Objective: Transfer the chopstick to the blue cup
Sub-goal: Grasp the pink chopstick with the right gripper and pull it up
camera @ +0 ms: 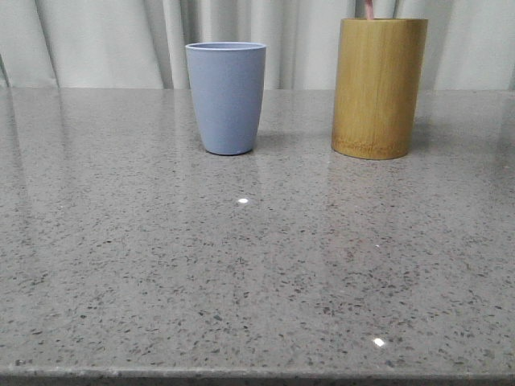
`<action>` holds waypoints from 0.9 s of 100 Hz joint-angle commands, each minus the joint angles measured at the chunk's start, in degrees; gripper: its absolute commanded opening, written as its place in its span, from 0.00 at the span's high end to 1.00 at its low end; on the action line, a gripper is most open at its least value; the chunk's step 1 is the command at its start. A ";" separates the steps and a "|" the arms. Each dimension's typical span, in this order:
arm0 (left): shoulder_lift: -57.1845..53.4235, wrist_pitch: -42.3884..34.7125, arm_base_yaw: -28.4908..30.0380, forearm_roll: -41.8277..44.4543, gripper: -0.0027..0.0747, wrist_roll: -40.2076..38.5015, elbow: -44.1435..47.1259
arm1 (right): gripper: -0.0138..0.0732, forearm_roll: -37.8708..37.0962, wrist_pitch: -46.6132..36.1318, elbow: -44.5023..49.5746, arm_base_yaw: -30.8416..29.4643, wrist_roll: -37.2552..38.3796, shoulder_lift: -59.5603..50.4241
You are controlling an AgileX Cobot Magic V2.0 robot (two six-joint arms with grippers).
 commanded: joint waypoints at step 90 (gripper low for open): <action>-0.04 -4.10 0.20 0.69 0.68 -0.67 -1.35 | 0.96 0.02 -2.98 -3.84 -0.16 -1.51 -8.88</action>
